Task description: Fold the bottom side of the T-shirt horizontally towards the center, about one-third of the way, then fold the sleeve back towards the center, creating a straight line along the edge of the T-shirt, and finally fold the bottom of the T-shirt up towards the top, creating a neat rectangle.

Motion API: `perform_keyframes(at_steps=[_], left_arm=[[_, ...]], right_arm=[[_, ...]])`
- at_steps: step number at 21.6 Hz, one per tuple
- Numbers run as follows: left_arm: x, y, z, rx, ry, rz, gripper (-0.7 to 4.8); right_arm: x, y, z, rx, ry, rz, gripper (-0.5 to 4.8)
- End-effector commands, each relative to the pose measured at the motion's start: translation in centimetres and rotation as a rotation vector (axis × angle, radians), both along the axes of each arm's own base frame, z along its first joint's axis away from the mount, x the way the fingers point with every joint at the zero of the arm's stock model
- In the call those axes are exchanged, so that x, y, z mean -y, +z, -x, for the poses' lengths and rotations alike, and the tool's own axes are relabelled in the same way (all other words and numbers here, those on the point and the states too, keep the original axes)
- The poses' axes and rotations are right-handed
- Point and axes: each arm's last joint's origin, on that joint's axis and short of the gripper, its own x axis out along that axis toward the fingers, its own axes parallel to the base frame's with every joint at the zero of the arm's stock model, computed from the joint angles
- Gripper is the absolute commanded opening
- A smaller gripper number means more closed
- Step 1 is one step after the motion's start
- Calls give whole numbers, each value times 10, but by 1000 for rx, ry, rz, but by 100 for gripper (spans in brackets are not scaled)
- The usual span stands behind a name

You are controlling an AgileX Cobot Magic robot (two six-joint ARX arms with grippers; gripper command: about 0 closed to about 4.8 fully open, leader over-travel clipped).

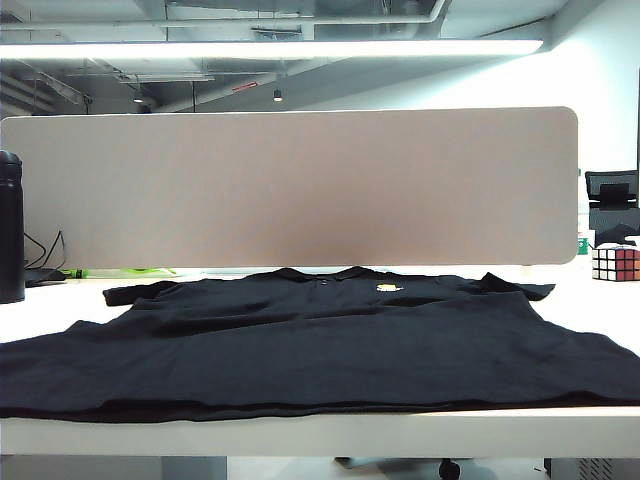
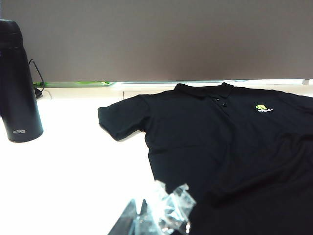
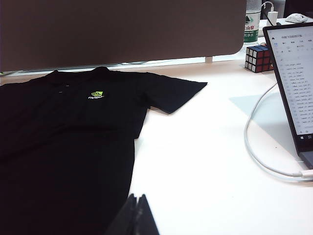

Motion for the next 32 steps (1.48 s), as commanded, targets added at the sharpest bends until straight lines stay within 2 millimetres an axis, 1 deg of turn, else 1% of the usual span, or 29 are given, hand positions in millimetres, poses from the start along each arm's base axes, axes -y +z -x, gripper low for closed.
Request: perform_keyframes(at_steps=[1, 9, 10, 12, 14, 16, 18, 20, 23, 26, 29, 30, 32], left_arm=[[0, 1, 0, 15, 0, -6, -6], [0, 5, 0, 53, 14, -3, -6], [-1, 7, 0, 65, 21, 28, -6], [-1, 8, 0, 65, 14, 139, -6], [-1, 8, 0, 34, 0, 327, -6], [-1, 7, 0, 3, -9, 466, -6], [0, 7, 0, -10, -25, 537, -6], [0, 4, -2, -70, -32, 601, -6], [0, -2, -8, -153, -10, 646, -6], [1, -1, -15, -208, -4, 659, -6], [2, 11, -25, -216, -27, 585, -6], [2, 19, -32, -229, -34, 552, -6], [3, 28, -41, -262, -26, 547, -6]], right_arm=[[0, -1, 0, 7, 2, 0, -1], [0, -1, 0, 7, 2, 0, -1], [0, -1, 0, 8, 3, -4, -1], [0, 0, 0, 13, 2, -62, -1], [-1, 1, 0, 19, 33, -182, -2], [-2, 2, 0, 26, 80, -246, -2], [-4, 4, 0, 33, 148, -265, -2], [-7, 7, 1, 39, 249, -262, -2], [-8, 11, 2, 41, 259, -261, -3], [-7, 23, 4, 76, 234, -253, -3], [-7, 36, 6, 76, 230, -223, -3], [-7, 46, 5, 44, 224, -204, -3], [-6, 54, 0, 0, 207, -209, -3]])
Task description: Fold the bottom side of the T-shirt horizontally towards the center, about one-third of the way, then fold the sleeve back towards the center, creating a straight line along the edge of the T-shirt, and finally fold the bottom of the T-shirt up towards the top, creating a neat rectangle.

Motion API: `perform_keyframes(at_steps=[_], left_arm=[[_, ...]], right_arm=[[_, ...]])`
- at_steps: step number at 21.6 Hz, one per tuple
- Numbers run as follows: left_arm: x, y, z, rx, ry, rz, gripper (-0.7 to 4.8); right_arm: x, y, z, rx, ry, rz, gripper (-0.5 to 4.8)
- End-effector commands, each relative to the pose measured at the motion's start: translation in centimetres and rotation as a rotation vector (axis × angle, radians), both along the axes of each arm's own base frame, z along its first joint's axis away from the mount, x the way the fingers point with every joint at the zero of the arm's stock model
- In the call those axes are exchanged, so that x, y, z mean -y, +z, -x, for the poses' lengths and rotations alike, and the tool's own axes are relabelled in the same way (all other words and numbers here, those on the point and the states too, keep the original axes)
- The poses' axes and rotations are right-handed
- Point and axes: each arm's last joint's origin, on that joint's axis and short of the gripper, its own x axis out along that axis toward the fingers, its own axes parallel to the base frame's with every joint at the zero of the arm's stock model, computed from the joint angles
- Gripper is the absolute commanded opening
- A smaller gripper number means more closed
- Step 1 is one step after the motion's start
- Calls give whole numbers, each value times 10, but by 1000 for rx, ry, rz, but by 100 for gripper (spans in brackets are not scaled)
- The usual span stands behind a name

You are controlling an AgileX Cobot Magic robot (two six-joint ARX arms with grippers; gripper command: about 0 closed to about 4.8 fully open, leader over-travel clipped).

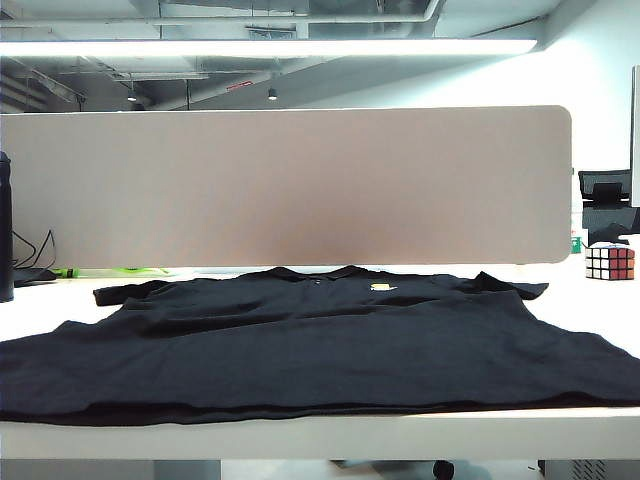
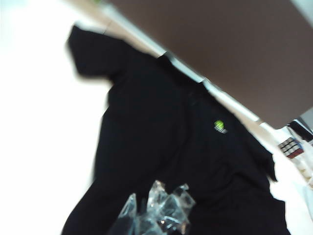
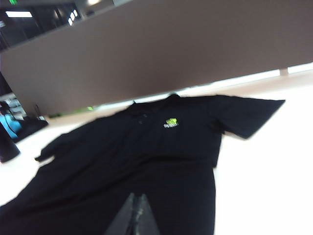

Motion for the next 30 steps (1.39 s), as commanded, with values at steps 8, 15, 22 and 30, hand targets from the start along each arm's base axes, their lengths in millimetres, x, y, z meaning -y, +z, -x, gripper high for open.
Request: perform_keyframes(at_steps=[8, 15, 22, 30], left_arm=[[-1, 30, -62, -155, -189, -58, -6], [-44, -4, -78, -388, -203, 117, -4], [-61, -34, -82, -508, -264, 265, 61], [-54, -52, -79, -618, -367, 310, 156]], right_arm=[[-2, 46, -68, -441, 88, 22, -2], [-2, 24, -134, -710, 265, -20, 0], [-1, -17, -146, -945, 284, -64, 165], [10, -24, -130, -1089, 257, -27, 171]])
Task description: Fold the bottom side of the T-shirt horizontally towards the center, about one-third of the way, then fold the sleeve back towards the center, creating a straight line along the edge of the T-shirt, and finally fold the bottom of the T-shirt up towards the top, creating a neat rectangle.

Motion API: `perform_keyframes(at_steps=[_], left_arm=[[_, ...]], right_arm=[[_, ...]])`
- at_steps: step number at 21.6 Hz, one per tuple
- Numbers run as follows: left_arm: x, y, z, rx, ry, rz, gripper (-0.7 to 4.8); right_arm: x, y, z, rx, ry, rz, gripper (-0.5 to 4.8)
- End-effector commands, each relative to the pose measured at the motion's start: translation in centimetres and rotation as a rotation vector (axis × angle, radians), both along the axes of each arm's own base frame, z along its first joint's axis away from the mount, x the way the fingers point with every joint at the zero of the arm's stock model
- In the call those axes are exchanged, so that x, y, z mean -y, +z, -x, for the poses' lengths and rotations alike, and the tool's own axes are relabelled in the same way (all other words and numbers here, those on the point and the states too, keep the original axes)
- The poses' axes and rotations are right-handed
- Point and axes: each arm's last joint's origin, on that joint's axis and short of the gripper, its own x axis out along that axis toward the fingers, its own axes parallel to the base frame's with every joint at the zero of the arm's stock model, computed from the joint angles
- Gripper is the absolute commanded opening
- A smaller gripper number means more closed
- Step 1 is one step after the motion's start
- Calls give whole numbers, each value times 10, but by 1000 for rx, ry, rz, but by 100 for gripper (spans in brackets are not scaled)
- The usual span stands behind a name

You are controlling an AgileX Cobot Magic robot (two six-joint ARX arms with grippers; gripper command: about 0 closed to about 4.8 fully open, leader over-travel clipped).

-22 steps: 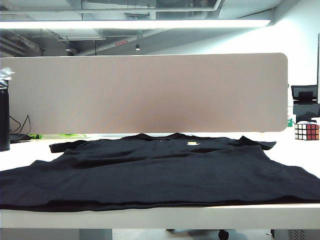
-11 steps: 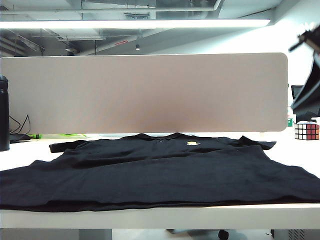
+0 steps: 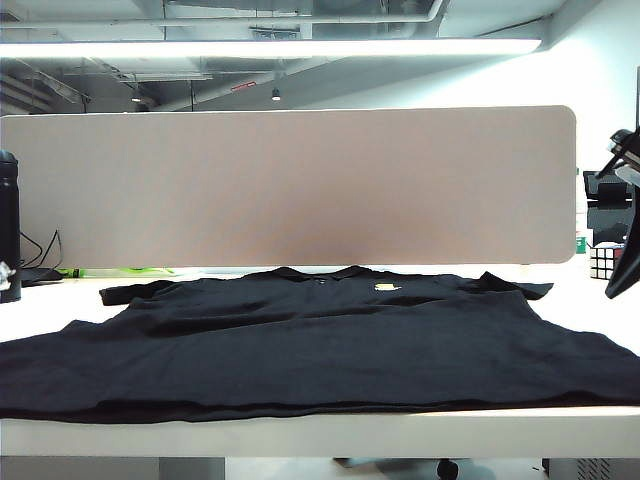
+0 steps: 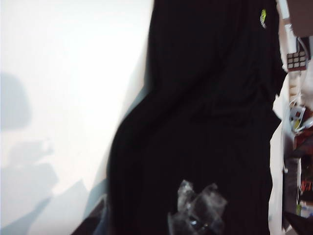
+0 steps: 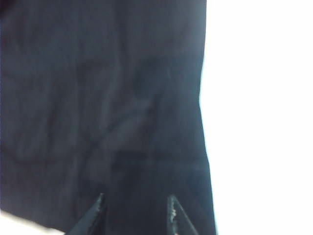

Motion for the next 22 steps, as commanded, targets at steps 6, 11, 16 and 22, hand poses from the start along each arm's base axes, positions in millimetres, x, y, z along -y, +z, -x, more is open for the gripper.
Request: perform_keyframes(at_steps=[6, 11, 16, 22], left_arm=[[6, -9, 13, -80, -97, -30, 156], [11, -10, 15, -101, -127, -30, 156], [21, -11, 14, -109, -185, -34, 156], [30, -13, 17, -139, -243, -71, 152]], right_arm=[[8, 15, 22, -12, 5, 58, 184], [9, 19, 28, -23, -2, 66, 232], [14, 6, 32, -46, -30, 59, 257], [27, -1, 35, -73, -85, -7, 257]])
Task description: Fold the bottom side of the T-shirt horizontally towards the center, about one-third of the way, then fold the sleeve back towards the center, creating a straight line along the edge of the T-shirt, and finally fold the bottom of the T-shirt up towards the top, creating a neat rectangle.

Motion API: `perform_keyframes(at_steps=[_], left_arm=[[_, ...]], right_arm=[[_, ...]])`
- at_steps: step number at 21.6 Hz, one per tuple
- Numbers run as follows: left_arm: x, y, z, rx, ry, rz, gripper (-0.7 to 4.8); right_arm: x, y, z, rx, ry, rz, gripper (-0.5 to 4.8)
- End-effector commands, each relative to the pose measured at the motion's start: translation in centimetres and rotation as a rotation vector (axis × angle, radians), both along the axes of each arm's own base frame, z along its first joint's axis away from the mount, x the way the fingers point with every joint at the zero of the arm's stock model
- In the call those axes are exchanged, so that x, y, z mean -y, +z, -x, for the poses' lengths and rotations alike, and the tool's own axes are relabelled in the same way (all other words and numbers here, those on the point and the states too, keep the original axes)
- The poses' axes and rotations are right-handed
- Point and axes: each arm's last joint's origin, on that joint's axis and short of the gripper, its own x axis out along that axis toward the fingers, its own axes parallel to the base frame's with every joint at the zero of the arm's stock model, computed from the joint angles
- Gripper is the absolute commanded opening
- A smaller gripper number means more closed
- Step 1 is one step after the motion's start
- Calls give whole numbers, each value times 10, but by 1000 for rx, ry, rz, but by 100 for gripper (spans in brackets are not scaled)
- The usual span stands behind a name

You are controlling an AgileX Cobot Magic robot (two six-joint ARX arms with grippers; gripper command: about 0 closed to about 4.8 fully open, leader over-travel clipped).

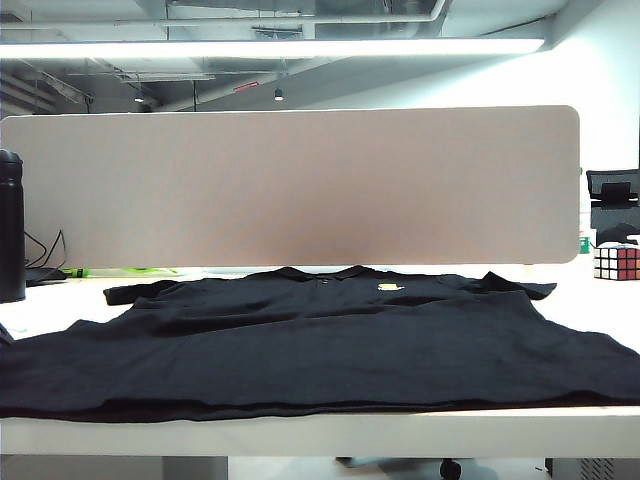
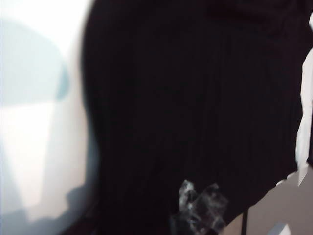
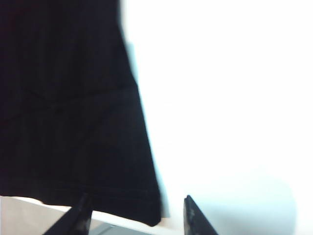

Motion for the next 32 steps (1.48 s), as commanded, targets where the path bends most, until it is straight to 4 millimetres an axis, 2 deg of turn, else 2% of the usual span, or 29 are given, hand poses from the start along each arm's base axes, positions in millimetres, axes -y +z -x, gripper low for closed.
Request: perform_keyframes(at_steps=[1, 14, 20, 32], left_arm=[[3, -2, 5, -44, -16, -25, 152], [5, 6, 17, -102, 21, -193, 152], [4, 7, 16, -92, 28, -209, 152], [4, 7, 14, -72, 32, -215, 152]], right_arm=[[5, 2, 0, 18, -16, -51, 257], [7, -5, -2, -24, -23, -72, 256], [6, -18, -9, -76, -11, -108, 256], [-2, -20, -13, -93, 0, -127, 256]])
